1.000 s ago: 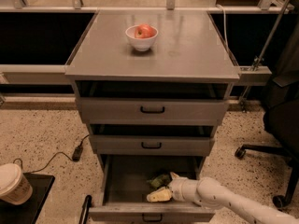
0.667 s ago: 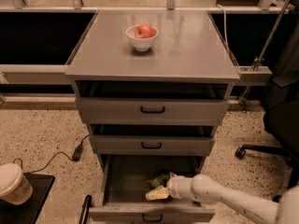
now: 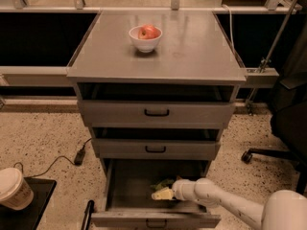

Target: Pick green jalapeno chip bag from bottom drawer and place on counter

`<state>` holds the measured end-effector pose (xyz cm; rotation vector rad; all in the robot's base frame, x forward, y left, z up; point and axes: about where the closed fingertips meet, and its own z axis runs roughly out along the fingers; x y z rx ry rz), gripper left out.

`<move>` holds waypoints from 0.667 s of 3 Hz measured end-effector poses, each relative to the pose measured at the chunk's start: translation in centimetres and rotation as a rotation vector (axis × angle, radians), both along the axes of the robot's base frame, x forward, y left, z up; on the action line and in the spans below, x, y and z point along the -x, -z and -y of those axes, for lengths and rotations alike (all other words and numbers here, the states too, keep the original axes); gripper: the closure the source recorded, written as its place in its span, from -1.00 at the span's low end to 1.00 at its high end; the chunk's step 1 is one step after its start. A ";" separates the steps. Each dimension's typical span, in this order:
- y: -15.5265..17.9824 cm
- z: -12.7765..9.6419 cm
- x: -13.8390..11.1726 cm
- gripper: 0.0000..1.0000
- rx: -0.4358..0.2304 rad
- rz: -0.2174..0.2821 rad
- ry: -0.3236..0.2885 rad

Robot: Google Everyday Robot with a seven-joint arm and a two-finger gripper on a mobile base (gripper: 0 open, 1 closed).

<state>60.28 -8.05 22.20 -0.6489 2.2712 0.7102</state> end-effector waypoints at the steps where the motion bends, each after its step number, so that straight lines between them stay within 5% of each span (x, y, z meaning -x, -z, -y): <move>1: -0.2 0.0 0.0 -1.00 0.001 0.002 -0.002; 2: 1.5 0.5 -0.5 -1.00 0.066 -0.055 -0.011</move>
Offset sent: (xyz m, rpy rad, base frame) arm 0.0146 -0.0252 -0.0516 -0.2273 0.1875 0.0271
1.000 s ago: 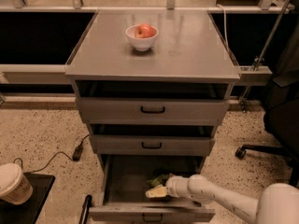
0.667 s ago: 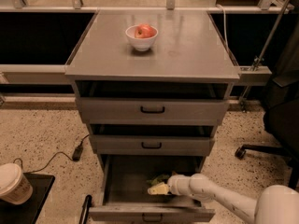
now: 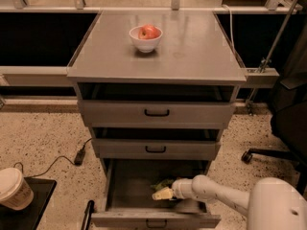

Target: Pick green jalapeno chip bag from bottom drawer and place on counter

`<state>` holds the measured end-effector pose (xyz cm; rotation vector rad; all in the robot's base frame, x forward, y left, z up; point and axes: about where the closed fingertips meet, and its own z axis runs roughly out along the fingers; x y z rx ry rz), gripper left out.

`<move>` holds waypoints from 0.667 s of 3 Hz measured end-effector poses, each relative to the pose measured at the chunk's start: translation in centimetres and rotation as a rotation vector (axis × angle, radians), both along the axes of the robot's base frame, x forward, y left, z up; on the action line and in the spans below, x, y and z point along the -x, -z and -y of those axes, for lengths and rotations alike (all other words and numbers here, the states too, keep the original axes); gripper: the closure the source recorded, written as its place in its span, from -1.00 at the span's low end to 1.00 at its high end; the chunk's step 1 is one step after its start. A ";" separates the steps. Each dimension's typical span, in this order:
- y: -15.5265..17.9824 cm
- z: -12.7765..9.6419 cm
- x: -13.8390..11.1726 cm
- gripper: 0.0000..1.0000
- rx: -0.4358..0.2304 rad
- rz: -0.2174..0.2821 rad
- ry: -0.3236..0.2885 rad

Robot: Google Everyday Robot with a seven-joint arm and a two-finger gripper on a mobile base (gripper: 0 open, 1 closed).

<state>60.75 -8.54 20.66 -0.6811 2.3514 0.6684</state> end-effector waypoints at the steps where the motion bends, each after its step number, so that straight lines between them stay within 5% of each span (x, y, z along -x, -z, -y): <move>1: 4.1 2.6 -0.5 -1.00 0.075 -0.109 0.032; 2: 4.1 2.6 -0.5 -1.00 0.075 -0.109 0.032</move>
Offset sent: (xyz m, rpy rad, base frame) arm 0.0034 -0.0187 -0.0343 -0.0558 0.0961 -0.0263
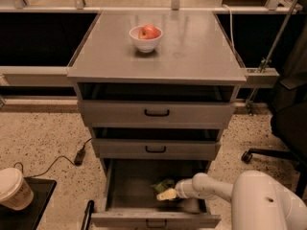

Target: Pick green jalapeno chip bag from bottom drawer and place on counter

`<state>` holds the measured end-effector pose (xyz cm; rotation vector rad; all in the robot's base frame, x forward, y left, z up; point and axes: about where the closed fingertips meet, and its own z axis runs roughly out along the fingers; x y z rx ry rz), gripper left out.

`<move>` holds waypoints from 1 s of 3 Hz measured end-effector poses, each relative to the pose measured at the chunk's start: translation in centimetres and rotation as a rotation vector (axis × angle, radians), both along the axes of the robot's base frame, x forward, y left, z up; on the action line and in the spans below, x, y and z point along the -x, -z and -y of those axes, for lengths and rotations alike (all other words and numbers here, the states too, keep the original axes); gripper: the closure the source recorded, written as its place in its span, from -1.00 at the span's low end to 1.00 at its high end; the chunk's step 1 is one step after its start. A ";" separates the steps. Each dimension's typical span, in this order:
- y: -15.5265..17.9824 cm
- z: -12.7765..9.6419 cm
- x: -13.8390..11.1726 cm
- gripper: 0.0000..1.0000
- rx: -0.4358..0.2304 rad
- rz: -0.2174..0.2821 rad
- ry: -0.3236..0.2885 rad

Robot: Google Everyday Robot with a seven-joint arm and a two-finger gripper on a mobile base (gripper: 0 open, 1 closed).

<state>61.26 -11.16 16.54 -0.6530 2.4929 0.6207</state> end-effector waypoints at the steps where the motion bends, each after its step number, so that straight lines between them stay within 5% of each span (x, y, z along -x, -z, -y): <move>1: 1.4 -1.3 -0.1 -1.00 0.010 -0.032 -0.029; 2: 3.9 -3.7 0.0 -1.00 -0.028 -0.081 -0.067; 3: 3.8 -3.3 -0.6 -0.92 -0.027 -0.076 -0.061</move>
Offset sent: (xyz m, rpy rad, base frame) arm 0.0100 0.0587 -0.0678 0.0779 0.1362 0.1064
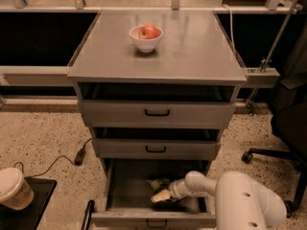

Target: Pick green jalapeno chip bag from bottom drawer and place on counter

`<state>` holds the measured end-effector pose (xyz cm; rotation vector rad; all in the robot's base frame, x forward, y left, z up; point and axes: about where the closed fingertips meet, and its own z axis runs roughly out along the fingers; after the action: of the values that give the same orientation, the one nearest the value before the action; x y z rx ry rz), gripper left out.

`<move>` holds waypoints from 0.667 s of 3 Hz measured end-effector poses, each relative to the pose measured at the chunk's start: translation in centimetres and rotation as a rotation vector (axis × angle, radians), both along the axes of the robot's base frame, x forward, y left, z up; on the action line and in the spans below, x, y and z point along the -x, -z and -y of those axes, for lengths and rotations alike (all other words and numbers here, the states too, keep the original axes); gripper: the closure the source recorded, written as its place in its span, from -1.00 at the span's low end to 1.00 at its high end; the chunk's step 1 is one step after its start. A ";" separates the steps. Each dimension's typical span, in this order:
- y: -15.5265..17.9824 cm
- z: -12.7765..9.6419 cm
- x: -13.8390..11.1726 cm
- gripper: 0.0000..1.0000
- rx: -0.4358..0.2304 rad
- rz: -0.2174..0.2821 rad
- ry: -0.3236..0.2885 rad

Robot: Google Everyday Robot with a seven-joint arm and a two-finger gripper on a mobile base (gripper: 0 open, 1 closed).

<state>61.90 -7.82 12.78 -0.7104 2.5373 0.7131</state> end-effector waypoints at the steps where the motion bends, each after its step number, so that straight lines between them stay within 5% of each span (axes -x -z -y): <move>1: 0.0 0.0 0.1 -0.55 0.000 -0.001 -0.001; 2: 0.0 0.0 0.1 -0.08 0.000 -0.001 -0.001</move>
Offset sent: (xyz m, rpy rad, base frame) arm -0.0005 0.0004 -0.0003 0.0002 0.0007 0.0006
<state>61.84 -7.78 12.75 -0.7110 2.5378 0.7140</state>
